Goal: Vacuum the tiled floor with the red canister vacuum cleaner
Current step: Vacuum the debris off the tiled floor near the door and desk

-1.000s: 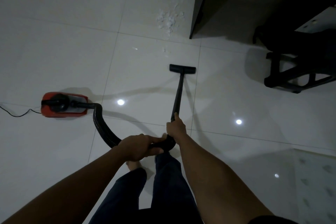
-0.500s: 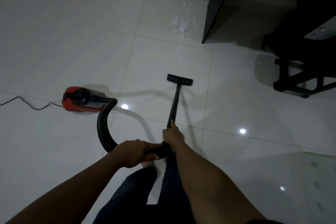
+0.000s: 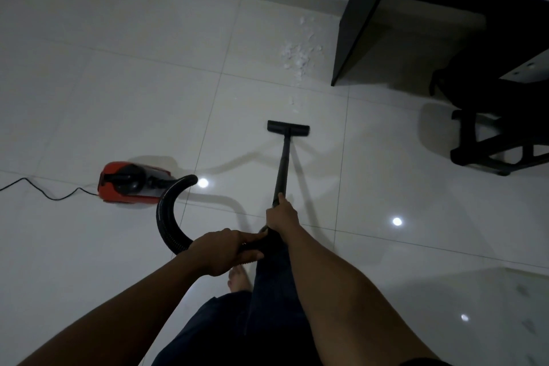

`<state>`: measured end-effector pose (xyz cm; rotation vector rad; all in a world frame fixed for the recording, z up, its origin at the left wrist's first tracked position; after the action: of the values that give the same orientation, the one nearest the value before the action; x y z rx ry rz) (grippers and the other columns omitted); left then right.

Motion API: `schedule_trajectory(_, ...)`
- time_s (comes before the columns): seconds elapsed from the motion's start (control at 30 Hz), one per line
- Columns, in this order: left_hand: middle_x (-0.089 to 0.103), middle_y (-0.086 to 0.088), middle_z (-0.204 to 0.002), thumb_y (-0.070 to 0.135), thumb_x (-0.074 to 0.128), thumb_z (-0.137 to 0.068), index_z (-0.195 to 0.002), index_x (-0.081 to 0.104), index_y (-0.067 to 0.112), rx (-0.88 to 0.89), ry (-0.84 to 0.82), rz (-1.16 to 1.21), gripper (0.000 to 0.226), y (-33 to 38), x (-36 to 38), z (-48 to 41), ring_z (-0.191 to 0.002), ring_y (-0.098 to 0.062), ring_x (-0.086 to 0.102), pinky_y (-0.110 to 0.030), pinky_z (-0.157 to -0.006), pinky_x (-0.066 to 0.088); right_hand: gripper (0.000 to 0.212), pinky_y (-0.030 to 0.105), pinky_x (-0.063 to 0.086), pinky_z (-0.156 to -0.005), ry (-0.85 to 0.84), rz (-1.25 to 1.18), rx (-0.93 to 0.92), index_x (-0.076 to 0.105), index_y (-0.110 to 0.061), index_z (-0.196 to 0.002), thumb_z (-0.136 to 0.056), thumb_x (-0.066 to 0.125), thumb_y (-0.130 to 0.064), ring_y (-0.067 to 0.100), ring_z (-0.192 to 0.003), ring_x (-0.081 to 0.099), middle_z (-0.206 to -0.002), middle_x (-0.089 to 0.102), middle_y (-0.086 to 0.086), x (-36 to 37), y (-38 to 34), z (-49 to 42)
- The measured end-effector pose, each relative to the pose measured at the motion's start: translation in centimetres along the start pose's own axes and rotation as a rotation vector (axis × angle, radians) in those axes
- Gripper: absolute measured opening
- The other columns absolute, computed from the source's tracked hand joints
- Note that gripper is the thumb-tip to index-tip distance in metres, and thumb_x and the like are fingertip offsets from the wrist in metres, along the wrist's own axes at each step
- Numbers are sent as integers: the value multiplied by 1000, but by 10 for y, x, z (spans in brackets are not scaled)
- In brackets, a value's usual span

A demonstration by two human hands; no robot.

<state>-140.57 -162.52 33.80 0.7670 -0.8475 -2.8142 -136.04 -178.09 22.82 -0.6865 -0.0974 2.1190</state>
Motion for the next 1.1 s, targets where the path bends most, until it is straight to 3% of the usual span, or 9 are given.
schedule_trajectory(0.17, 61, 12, -82, 67, 40, -95, -150, 26, 52, -11, -3, 13, 58, 12, -59, -44, -78, -7, 61, -31, -79, 51, 77, 43, 46, -100, -6, -31, -8, 11, -39, -154, -86, 45, -26, 30, -117, 53, -135, 54, 8, -53, -53, -25)
schedule_trajectory(0.33, 67, 4, -90, 71, 39, -93, -150, 25, 52, -64, 14, 57, 62, 23, -111, -91, -83, -11, 65, -37, -84, 54, 72, 28, 44, -78, -73, -2, -55, 13, -32, -156, -94, 45, -15, 26, -113, 56, -140, 49, 9, -111, -102, -57)
schedule_trajectory(0.63, 66, 2, -89, 62, 41, -98, -152, 26, 46, -105, 83, 107, 59, 30, -195, -148, -80, -11, 65, -37, -82, 56, 73, 29, 46, -75, -93, 36, -90, 12, -32, -156, -95, 47, -14, 26, -111, 57, -141, 47, 9, -167, -185, -118)
schedule_trajectory(0.8, 61, 7, -96, 56, 45, -99, -152, 27, 47, -101, 127, 131, 56, 22, -236, -163, -70, -3, 55, -25, -69, 46, 74, 30, 47, -72, -88, 24, -119, 12, -32, -156, -93, 46, -13, 28, -107, 59, -137, 51, 12, -175, -226, -140)
schedule_trajectory(0.87, 63, 2, -108, 61, 43, -98, -150, 22, 54, -96, 120, 139, 57, 13, -244, -169, -79, -5, 60, -28, -76, 50, 74, 30, 47, -71, -93, 3, -114, 12, -33, -156, -94, 45, -12, 27, -105, 59, -138, 50, 12, -178, -239, -148)
schedule_trajectory(0.93, 56, -20, -131, 69, 39, -95, -149, 16, 58, -123, 97, 109, 60, -3, -255, -181, -109, -29, 63, -41, -92, 53, 74, 31, 48, -71, -89, -42, -94, 11, -33, -156, -94, 45, -11, 24, -100, 58, -138, 49, 11, -180, -253, -158)
schedule_trajectory(1.0, 40, -40, -139, 69, 38, -94, -152, 17, 52, -157, 64, 70, 64, -17, -270, -192, -123, -46, 53, -47, -101, 49, 74, 30, 46, -71, -81, -89, -74, 11, -33, -156, -94, 45, -11, 24, -99, 56, -139, 48, 11, -184, -268, -165)
schedule_trajectory(1.1, 42, -37, -140, 73, 36, -91, -153, 19, 49, -133, 58, 53, 69, -28, -307, -205, -123, -42, 54, -47, -103, 46, 74, 29, 44, -72, -63, -143, -69, 11, -31, -157, -94, 45, -11, 25, -106, 56, -141, 48, 10, -191, -296, -180)
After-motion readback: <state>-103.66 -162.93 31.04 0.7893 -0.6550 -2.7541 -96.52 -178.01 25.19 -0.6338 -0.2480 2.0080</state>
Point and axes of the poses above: each hand's wrist, its own z-axis away from the middle knuckle, its own x-axis out of the palm, y = z × x, the point moved 3 cm from there along -z, towards the middle knuckle
